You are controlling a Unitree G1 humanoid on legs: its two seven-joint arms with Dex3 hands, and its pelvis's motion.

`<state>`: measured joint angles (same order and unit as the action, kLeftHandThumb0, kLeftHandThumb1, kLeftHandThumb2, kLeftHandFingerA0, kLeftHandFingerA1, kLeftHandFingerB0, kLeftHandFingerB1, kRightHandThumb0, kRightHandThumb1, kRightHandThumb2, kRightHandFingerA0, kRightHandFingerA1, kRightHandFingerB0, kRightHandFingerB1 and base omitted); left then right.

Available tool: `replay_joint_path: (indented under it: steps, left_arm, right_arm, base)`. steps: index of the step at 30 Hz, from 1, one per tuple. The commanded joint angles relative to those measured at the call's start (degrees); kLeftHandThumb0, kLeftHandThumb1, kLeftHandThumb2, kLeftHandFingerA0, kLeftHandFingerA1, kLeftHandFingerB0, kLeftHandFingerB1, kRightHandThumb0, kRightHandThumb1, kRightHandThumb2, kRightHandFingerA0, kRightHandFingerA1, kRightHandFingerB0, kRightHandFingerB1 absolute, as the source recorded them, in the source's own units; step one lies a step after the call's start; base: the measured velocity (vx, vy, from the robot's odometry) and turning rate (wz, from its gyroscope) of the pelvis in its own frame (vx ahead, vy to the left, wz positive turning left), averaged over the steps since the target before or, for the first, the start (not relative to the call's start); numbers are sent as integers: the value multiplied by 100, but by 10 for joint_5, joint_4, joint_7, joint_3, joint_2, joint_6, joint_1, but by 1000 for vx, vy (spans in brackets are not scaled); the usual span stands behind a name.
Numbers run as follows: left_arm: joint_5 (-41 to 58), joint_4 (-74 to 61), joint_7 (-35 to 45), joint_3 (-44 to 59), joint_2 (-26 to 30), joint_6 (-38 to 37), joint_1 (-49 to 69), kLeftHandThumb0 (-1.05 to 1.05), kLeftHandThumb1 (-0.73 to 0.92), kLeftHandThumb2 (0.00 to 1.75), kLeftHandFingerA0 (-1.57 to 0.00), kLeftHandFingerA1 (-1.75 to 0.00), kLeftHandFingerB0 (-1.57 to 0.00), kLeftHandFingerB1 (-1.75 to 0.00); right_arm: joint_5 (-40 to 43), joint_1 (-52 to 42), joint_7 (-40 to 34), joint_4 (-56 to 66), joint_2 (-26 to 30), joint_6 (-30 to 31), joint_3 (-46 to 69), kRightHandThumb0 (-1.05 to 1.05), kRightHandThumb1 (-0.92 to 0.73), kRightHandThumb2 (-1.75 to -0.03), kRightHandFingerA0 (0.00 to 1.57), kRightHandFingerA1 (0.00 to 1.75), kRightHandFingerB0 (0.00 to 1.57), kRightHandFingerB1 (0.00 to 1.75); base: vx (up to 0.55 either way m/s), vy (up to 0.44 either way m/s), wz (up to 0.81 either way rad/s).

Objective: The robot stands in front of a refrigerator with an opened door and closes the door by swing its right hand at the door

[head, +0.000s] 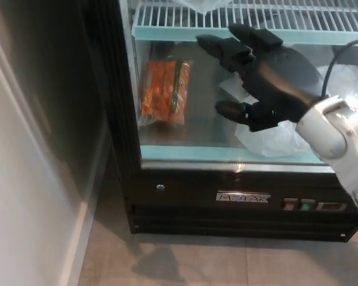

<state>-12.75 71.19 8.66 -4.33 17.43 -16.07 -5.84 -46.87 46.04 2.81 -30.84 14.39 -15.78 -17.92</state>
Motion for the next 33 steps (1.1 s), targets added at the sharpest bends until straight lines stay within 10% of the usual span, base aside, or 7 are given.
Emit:
replay_joint_path:
  steps: [1,10,18,21,33]
  left_arm:
    - [-18,-3,2,-19,15,-5,-13,-60,87,66,-35,-35,-29,-31]
    - [4,3,17,-10,14,-7,-20,-60,84,65,-34,-35,-27,-31]
    - [4,3,23,-9,19,-8,-20,-61,85,66,-32,-36,-25,-31]
    - [1,4,19,-10,18,-7,-19,-60,85,65,-33,-35,-25,-31]
    - [-3,6,14,-14,18,-2,-19,-60,85,65,-33,-35,-25,-30]
  right_arm:
    - [-69,49,16,-27,32,102,-38,-79,-79,-114,0,16,0,18]
    - [-18,-33,35,162,71,70,-22,-84,-82,-112,0,14,0,14]
    - [47,-258,28,468,114,11,47,-84,-78,-110,7,23,7,20]
    - [123,-473,18,631,135,-48,112,-83,-76,-105,7,20,7,16]
    - [147,-808,-80,570,123,-180,220,-81,-78,-105,6,21,6,16]
  base:
    - [0,0,0]
    - [0,0,0]
    - [0,0,0]
    - [0,0,0]
    - [-4,-1,1]
